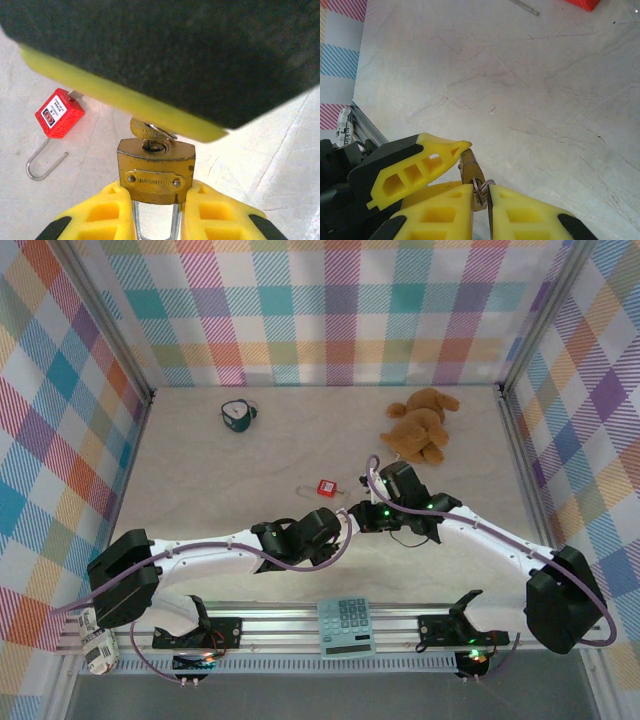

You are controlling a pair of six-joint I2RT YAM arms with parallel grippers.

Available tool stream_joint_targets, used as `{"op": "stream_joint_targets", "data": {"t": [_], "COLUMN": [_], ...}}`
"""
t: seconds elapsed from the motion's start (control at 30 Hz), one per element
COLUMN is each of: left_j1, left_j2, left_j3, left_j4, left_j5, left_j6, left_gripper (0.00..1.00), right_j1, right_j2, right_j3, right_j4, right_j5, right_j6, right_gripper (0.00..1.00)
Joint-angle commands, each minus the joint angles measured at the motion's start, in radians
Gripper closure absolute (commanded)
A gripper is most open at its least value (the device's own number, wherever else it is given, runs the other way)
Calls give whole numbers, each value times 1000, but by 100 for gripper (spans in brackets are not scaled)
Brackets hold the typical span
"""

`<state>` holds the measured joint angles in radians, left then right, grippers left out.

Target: Unlock with the key

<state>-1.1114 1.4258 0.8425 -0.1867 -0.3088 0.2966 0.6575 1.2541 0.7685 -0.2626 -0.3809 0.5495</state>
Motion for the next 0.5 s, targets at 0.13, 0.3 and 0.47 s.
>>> {"op": "stream_joint_targets", "data": {"t": [0.13, 0.3, 0.47], "left_j1": [-33, -34, -34], "left_j2": [8, 10, 1], "left_j3": [20, 16, 9], "left_j4": [50, 61, 72], "left_j5": [19, 25, 37], "left_j6": [4, 3, 1], "left_gripper": [85, 85, 86], "right_j1": [4, 4, 4], "right_j2": [23, 29, 30], "right_j3": [-23, -21, -36], "right_j4": [84, 97, 137], "right_j5": [-49, -58, -83], "right_j6": [30, 36, 57], "right_gripper": [82, 82, 81]}}
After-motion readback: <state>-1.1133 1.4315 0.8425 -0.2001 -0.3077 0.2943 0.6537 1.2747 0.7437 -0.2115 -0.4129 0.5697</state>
